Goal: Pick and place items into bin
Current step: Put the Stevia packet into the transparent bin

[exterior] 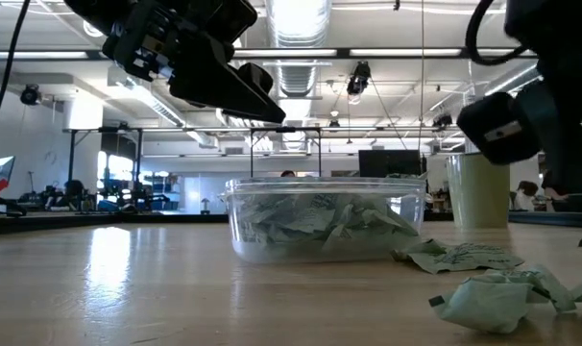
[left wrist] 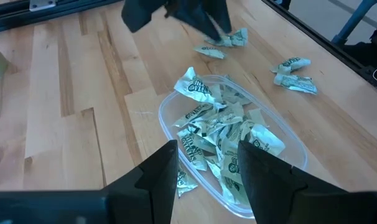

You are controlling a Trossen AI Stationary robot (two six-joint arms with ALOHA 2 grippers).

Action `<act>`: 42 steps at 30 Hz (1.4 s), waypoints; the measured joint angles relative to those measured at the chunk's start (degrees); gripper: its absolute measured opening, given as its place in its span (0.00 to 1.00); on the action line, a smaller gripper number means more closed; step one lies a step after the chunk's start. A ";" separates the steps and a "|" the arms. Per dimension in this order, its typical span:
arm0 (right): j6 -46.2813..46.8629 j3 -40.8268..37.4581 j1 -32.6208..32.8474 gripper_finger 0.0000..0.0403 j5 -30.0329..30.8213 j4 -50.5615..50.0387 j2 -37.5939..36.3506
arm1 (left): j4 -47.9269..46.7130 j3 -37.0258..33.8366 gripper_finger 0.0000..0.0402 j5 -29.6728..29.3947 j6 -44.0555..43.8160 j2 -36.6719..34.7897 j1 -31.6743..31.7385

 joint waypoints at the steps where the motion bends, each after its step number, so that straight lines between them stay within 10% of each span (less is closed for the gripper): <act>1: 0.58 0.00 -0.02 0.23 0.64 0.03 0.75 | 0.00 0.00 0.37 0.00 0.00 0.00 -0.01; 14: 5.18 -0.02 0.00 0.40 0.88 -0.42 4.07 | 0.52 -0.70 0.37 0.00 0.02 0.00 0.00; 42: 6.23 -0.97 0.74 0.34 1.34 4.49 8.65 | 1.19 -0.79 0.37 0.00 -0.22 0.00 0.00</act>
